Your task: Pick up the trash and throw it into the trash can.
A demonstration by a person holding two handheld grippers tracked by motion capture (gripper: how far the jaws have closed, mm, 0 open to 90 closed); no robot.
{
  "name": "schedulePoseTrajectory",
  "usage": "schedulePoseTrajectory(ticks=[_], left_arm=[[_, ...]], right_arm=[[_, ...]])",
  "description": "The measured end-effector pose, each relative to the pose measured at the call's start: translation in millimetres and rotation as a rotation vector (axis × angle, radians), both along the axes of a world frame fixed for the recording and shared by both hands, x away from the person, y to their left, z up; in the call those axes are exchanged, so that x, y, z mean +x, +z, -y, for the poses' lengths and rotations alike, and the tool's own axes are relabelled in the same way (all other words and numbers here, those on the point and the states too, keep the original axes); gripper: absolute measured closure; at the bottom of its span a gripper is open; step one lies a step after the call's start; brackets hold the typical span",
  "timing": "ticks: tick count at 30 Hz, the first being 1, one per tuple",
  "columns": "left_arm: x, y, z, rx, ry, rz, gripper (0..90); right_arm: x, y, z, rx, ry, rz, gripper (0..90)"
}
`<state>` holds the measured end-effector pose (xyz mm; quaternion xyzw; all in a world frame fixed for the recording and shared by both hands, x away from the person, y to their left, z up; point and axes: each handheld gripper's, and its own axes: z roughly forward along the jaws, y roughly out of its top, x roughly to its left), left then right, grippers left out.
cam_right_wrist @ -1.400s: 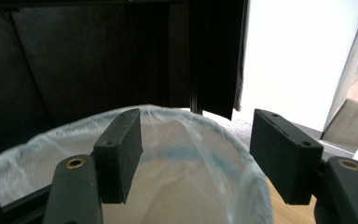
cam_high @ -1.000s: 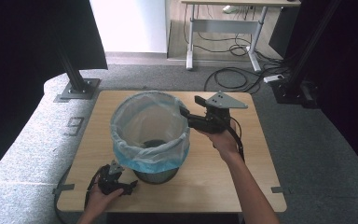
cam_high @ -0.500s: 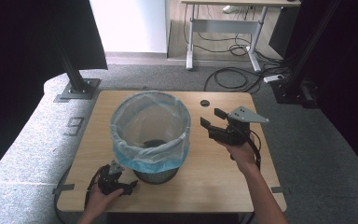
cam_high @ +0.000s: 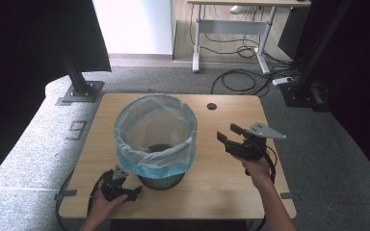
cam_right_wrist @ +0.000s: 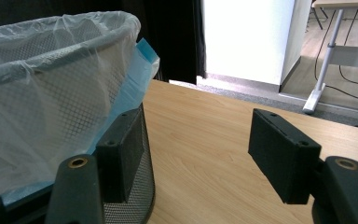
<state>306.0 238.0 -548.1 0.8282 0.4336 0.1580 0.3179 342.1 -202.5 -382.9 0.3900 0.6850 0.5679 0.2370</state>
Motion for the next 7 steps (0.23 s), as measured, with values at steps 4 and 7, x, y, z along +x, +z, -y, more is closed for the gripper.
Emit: schedulePoseTrajectory(ticks=[4, 7], left_arm=[[0.0, 0.0, 0.0, 0.0, 0.0, 0.0, 1.4], [0.0, 0.0, 0.0, 0.0, 0.001, 0.0, 1.4]], right_arm=[[-0.4, -2.0, 1.3, 0.0, 0.0, -0.004, 34.5], [0.5, -8.3, 3.1, -0.015, 0.0, -0.016, 33.4]])
